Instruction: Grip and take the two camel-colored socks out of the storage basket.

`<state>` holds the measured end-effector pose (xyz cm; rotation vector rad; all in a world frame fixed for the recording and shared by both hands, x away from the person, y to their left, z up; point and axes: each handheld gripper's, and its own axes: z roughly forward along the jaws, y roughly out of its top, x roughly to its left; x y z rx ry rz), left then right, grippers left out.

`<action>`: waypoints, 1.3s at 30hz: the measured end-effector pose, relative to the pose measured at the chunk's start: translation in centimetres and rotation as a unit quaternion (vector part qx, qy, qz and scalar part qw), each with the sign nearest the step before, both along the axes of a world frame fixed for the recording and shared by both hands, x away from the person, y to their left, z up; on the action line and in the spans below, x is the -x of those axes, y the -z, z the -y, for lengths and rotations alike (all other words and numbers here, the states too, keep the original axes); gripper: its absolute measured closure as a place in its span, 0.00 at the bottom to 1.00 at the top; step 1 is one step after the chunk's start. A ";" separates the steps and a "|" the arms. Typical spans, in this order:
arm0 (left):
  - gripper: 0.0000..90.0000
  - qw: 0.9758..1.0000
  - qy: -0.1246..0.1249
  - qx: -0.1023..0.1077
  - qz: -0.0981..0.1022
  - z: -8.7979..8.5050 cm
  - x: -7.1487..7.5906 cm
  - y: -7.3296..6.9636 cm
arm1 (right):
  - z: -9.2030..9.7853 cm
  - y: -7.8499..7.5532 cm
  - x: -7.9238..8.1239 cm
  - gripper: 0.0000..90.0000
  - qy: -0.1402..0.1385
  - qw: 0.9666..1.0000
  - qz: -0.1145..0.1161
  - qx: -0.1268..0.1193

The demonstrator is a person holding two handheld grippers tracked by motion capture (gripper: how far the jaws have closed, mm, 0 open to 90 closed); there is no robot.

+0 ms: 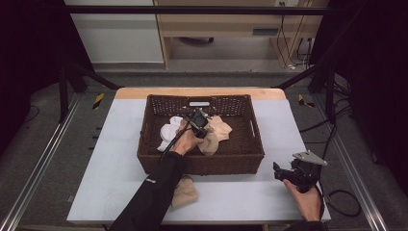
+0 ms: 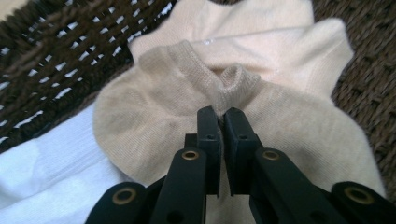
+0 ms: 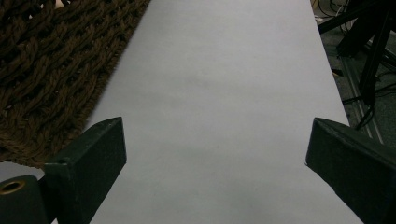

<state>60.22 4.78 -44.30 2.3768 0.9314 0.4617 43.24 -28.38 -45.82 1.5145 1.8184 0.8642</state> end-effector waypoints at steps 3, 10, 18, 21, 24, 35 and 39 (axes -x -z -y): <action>0.95 1.000 -0.004 0.013 -0.001 -0.2 0.1 -0.2 | 0.0 0.0 0.0 0.06 -0.001 1.000 -0.001 0.001; 0.95 0.997 -0.009 0.065 0.038 -1.5 0.9 -2.4 | 0.0 0.0 0.0 0.06 0.001 1.000 -0.001 0.000; 0.95 0.989 -0.014 0.120 0.086 -3.3 2.3 -4.8 | 0.1 0.0 0.0 0.06 0.003 1.000 0.000 0.000; 0.95 0.986 -0.007 0.131 0.098 -3.5 3.0 -5.7 | 0.1 0.0 0.0 0.06 0.003 1.000 0.000 0.001; 0.95 0.984 0.001 0.142 0.108 -3.6 3.7 -6.6 | 0.2 -0.1 0.1 0.06 0.003 1.000 0.002 0.000; 0.95 0.971 0.007 0.194 0.140 -4.9 5.9 -9.0 | 0.2 -0.1 0.1 0.06 0.005 1.000 0.002 -0.001; 0.95 0.964 0.011 0.218 0.150 -5.8 7.0 -10.0 | 0.2 -0.1 0.1 0.06 0.005 1.000 0.003 0.000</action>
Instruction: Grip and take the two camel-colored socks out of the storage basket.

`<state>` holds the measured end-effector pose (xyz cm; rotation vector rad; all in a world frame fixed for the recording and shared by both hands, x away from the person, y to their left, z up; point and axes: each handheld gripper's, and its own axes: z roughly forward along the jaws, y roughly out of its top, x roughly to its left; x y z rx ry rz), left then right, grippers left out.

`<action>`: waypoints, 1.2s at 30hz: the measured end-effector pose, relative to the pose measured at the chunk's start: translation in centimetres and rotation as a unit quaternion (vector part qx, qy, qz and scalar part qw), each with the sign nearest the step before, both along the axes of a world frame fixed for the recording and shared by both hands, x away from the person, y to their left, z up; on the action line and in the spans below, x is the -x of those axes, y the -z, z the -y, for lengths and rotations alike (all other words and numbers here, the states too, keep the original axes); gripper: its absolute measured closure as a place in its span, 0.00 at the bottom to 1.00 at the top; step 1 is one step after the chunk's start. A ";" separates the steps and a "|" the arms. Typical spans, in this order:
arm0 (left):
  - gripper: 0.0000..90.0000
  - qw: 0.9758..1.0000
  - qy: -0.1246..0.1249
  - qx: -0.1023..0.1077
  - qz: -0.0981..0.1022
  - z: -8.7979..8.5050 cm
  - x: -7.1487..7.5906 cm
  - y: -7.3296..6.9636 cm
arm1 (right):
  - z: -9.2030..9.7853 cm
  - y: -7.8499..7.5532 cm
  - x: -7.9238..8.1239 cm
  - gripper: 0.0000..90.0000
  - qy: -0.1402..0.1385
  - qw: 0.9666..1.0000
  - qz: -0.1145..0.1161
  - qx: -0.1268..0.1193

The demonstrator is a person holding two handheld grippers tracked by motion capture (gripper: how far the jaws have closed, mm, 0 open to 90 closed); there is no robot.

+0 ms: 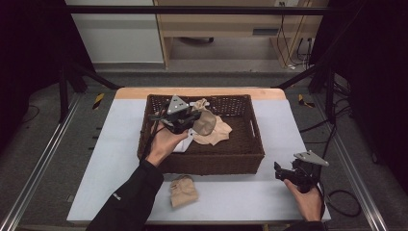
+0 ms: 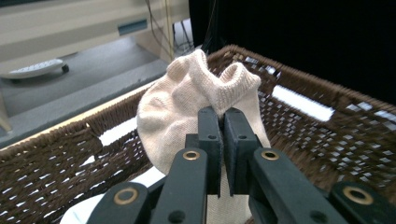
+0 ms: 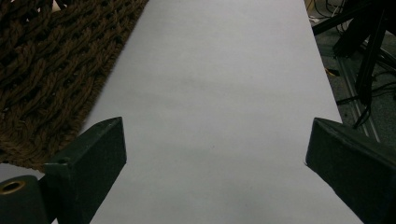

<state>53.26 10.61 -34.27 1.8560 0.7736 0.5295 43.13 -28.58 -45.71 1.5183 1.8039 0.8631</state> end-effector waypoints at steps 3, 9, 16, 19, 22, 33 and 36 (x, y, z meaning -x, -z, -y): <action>0.95 1.000 0.003 0.018 0.016 -0.9 1.1 -1.1 | 0.0 0.0 0.0 0.06 0.000 1.000 0.000 0.000; 0.95 0.999 0.009 0.029 0.030 -1.9 2.6 -2.0 | -0.1 0.0 0.0 0.06 0.000 1.000 -0.002 0.000; 0.95 0.997 0.021 0.063 0.046 -3.1 4.6 -3.1 | 0.0 -0.1 0.1 0.06 0.003 1.000 0.001 0.000; 0.95 0.995 0.025 0.082 0.056 -4.0 5.7 -3.8 | 0.0 -0.1 0.1 0.06 0.002 1.000 0.002 0.002; 0.95 0.993 0.030 0.091 0.063 -4.8 6.9 -4.3 | 0.0 -0.1 0.1 0.06 0.003 1.000 0.001 -0.001; 0.95 0.992 0.037 0.099 0.076 -6.5 10.2 -4.1 | -0.1 -0.1 0.2 0.06 0.003 1.000 0.004 0.002; 0.95 0.992 0.038 0.098 0.076 -6.8 11.0 -3.5 | -0.1 -0.1 0.2 0.06 0.002 1.000 0.004 0.002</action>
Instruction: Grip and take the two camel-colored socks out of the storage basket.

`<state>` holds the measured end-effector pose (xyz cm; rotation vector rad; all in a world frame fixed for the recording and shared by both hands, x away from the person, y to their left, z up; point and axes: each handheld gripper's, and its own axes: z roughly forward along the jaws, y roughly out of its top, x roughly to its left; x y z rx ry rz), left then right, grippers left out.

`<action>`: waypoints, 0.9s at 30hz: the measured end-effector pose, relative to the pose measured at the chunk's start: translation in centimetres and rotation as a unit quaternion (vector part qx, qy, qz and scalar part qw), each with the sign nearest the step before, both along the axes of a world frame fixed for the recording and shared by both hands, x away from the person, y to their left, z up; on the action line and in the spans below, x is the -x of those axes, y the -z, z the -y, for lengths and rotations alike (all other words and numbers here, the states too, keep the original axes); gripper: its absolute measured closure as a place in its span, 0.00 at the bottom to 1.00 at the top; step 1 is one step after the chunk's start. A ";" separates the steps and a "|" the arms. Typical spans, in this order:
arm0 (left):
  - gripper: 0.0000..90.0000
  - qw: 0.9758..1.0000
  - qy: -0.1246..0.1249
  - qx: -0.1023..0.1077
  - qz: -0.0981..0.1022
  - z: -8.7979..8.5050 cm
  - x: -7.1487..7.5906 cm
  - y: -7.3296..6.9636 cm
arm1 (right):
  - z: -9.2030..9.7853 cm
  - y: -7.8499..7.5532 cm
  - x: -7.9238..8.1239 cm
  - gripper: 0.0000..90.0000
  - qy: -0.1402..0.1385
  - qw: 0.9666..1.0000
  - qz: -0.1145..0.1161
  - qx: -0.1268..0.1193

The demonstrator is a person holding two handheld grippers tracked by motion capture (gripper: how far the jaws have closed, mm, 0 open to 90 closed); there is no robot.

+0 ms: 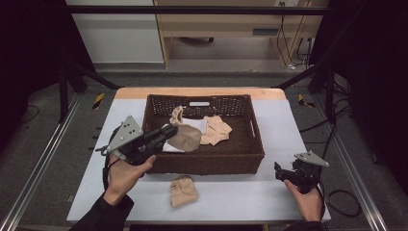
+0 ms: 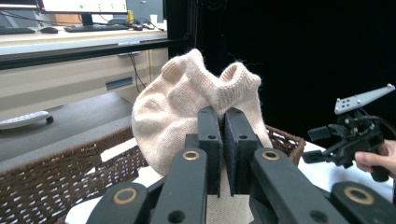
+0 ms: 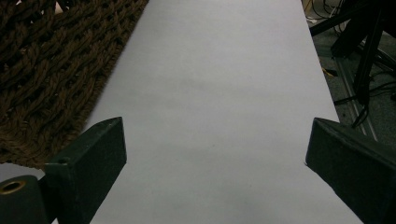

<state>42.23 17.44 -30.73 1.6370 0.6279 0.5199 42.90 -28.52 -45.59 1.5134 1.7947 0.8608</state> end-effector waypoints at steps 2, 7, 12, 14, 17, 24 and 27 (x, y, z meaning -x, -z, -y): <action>0.95 1.000 0.004 -0.001 0.000 -0.1 0.6 0.4 | 0.0 0.0 0.0 0.06 0.000 1.000 -0.001 0.000; 0.95 1.000 0.015 -0.009 -0.004 -0.4 2.3 1.7 | -0.1 0.0 0.1 0.06 0.000 1.000 -0.001 -0.001; 0.95 1.000 0.022 -0.013 -0.015 -0.6 3.4 3.2 | -0.1 0.0 0.1 0.06 0.001 1.000 -0.002 -0.002; 0.95 0.999 0.025 -0.016 -0.022 -0.7 3.7 3.9 | -0.2 0.0 0.1 0.06 0.001 1.000 -0.002 -0.002; 0.95 0.999 0.029 -0.019 -0.034 -0.8 4.1 5.0 | -0.2 0.0 0.1 0.06 0.001 1.000 -0.002 -0.002; 0.95 0.996 0.043 -0.029 -0.067 -0.8 4.9 7.8 | -0.2 0.0 0.2 0.06 0.001 1.000 -0.003 -0.002; 0.95 0.995 0.048 -0.041 -0.080 -0.5 4.9 8.8 | -0.2 0.0 0.2 0.06 0.000 1.000 -0.003 -0.002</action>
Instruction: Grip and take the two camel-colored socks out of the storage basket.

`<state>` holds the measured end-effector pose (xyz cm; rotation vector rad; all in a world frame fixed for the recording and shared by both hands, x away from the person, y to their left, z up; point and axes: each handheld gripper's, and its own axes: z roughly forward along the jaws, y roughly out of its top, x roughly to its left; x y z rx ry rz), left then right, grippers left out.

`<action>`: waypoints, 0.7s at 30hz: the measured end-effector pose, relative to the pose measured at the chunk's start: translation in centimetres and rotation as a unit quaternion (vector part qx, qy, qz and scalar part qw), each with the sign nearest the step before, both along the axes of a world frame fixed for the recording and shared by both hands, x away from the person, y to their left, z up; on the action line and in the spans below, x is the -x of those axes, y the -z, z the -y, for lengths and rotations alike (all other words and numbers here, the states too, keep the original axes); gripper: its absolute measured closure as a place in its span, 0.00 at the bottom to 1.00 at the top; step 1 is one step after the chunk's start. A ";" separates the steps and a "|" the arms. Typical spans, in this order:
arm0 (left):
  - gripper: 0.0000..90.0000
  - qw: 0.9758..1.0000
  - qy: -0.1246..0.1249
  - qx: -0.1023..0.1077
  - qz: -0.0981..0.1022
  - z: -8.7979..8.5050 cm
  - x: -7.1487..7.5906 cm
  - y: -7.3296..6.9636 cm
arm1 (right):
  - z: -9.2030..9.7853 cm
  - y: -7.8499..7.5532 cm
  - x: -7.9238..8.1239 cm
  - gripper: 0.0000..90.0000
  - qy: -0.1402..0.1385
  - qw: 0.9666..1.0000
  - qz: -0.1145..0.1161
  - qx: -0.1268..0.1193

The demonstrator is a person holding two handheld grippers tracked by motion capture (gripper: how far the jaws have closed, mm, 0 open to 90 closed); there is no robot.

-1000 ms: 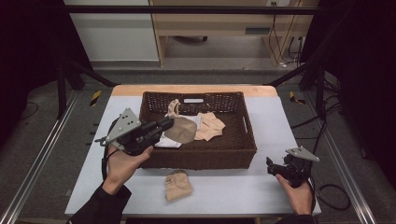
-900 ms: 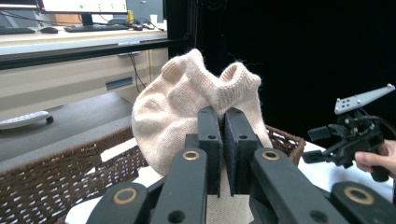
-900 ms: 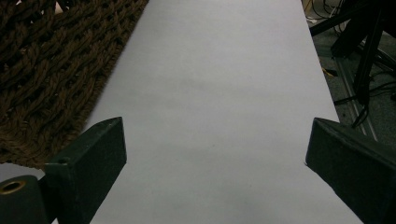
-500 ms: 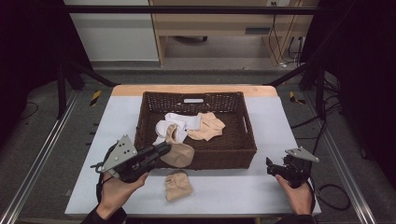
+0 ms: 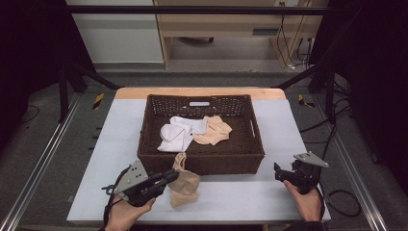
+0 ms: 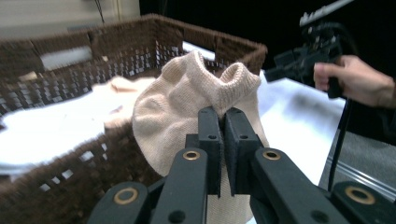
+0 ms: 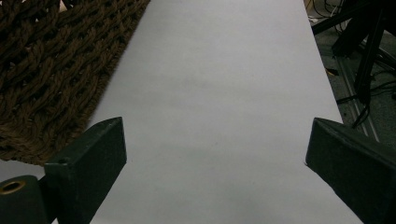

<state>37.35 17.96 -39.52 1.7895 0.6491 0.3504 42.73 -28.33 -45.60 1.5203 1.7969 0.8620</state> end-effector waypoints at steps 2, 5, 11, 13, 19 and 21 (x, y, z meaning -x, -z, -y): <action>0.95 1.000 0.002 -0.006 -0.005 0.1 0.0 0.3 | 0.0 0.0 0.0 0.06 0.000 1.000 0.000 0.000; 0.95 0.999 0.006 -0.026 -0.029 0.8 -0.2 2.1 | 0.0 0.0 0.0 0.06 -0.002 1.000 0.000 0.000; 0.94 0.995 0.004 -0.069 -0.069 1.7 -1.0 5.5 | -0.1 0.1 0.0 0.06 -0.003 1.000 -0.003 0.001; 0.93 0.994 0.003 -0.076 -0.077 1.9 -1.3 6.3 | -0.1 0.1 0.0 0.06 -0.003 1.000 -0.003 0.001; 0.70 0.994 -0.005 -0.074 -0.076 2.0 -1.4 6.9 | -0.1 0.2 -0.1 0.06 -0.005 1.000 -0.006 0.002; 0.63 0.995 -0.009 -0.066 -0.075 1.8 -1.4 6.8 | -0.1 0.2 -0.1 0.06 -0.005 1.000 -0.005 0.002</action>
